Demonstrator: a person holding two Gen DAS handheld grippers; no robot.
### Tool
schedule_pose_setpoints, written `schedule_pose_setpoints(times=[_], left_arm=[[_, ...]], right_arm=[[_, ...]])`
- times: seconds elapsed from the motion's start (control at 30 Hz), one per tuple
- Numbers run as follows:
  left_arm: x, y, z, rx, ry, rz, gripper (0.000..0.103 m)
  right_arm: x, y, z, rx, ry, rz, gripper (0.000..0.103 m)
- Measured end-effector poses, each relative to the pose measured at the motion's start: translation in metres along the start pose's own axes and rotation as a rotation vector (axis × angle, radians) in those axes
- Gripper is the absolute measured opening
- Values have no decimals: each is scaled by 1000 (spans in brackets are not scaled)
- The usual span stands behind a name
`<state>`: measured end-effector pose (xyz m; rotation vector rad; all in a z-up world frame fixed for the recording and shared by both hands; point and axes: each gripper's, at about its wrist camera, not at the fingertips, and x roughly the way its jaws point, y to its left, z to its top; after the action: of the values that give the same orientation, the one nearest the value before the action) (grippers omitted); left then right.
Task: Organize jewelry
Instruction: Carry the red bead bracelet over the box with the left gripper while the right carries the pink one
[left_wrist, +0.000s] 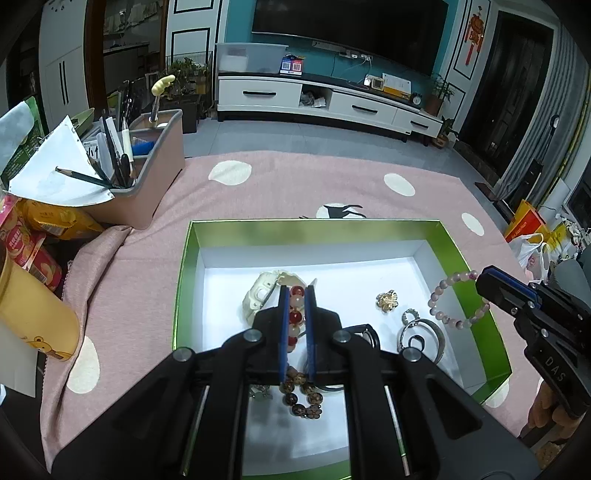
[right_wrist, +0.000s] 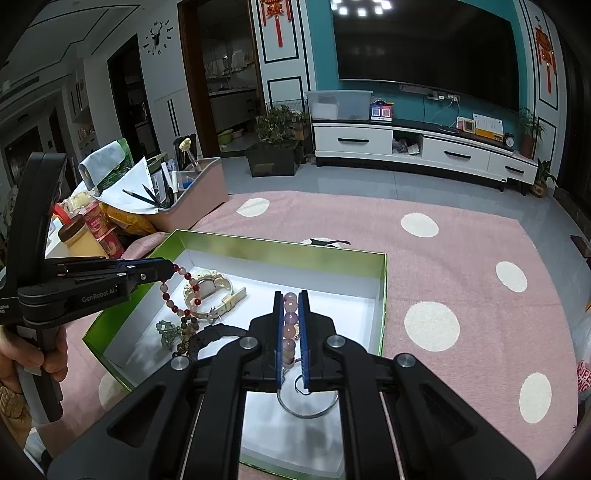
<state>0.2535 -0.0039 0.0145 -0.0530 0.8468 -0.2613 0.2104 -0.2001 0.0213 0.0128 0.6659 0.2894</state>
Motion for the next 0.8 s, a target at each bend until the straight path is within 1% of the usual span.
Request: schedule_pose_setpoints(times=[0.8], left_arm=[[21,1,-5,17,42,29,7]], right_arm=[[18,1,-8,4,49,15,7]])
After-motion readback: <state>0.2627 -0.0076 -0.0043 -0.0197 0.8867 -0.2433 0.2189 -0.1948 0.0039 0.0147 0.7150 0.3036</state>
